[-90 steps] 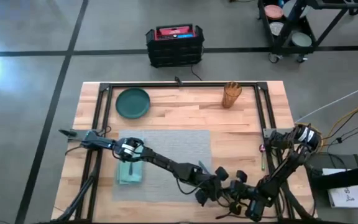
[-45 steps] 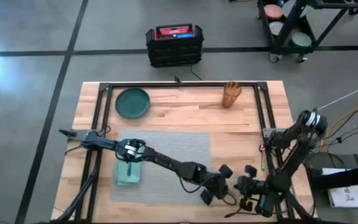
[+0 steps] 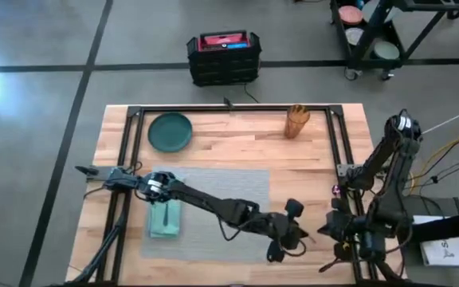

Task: Set table place
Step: Put the blue table knife on the right of the gray tablemat

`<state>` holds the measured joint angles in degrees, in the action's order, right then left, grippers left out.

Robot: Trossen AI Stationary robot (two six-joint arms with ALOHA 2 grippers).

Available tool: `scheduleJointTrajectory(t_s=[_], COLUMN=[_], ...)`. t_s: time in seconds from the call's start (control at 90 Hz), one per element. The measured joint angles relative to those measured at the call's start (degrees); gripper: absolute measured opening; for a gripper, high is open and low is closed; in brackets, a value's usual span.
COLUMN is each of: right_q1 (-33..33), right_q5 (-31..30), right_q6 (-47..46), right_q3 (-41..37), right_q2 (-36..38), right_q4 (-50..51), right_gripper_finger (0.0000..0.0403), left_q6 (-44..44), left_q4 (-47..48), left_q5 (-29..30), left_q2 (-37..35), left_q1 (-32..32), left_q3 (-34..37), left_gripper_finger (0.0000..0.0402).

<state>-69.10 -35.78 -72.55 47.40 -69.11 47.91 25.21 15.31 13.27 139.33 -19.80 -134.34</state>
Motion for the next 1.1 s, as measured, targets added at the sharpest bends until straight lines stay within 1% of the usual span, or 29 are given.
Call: scheduleJointTrajectory(t_s=[0.111,0.167,0.267,0.333,0.389,0.467,0.567,0.667,0.778,0.878,0.956,1.022,1.1], right_q1=[-0.02,0.0,0.13,0.43,1.19,2.91,5.04,6.84,8.37,9.11,9.19,9.51,9.53], right_q5=[-9.56,-15.65,-25.26,-29.66,-31.64,-32.49,-30.51,-28.35,-26.58,-25.17,-24.52,-23.84,-23.76], right_q6=[5.67,8.4,10.57,11.61,13.51,17.47,22.98,25.64,28.62,31.39,32.89,32.99,33.38], right_q3=[-0.07,-0.04,-0.07,-0.04,-0.07,-0.04,-0.04,-0.04,-0.04,-0.04,-0.04,-0.04,-0.04], right_q2=[-0.49,-0.31,0.19,0.17,-0.04,-0.19,-0.34,-0.34,-0.34,-0.41,-0.36,-0.41,-0.44], right_q4=[-0.08,-0.2,-0.77,-1.94,-3.74,-7.11,-11.52,-15.17,-18.53,-20.91,-22.05,-21.42,-20.84], right_gripper_finger=[0.0041,0.0064,0.0109,0.0137,0.0157,0.0177,0.0188,0.0189,0.018,0.0166,0.0148,0.0122,0.0076], left_q6=[-2.44,-4.59,-10.64,-13.31,-14.3,-15.76,-16.9,-16.99,-17.04,-17.02,-17.01,-17.01,-16.85], left_q4=[0.76,0.92,2.66,2.72,2.82,2.79,2.87,1.94,-0.07,-0.28,-0.24,-0.27,-0.26], left_q5=[2.39,3.69,5.3,6.2,6.37,6.59,7.08,7.13,7.2,7.21,7.2,7.2,7.2], left_q2=[-2.65,-4.0,-6.09,-6.59,-6.86,-6.91,-6.93,-6.93,-6.95,-6.95,-6.95,-6.95,-6.95], left_q1=[-0.02,-0.02,-0.02,-0.06,-0.06,-0.08,-0.08,-0.08,-0.08,-0.08,-0.08,-0.08,-0.08], left_q3=[0.0,0.0,0.0,0.0,0.0,0.06,0.22,0.24,0.24,0.24,0.24,0.24,0.24], left_gripper_finger=[0.0,0.0,0.0,0.0,0.0,0.0,0.0,0.0,0.0,0.0,0.0,0.0,0.0])
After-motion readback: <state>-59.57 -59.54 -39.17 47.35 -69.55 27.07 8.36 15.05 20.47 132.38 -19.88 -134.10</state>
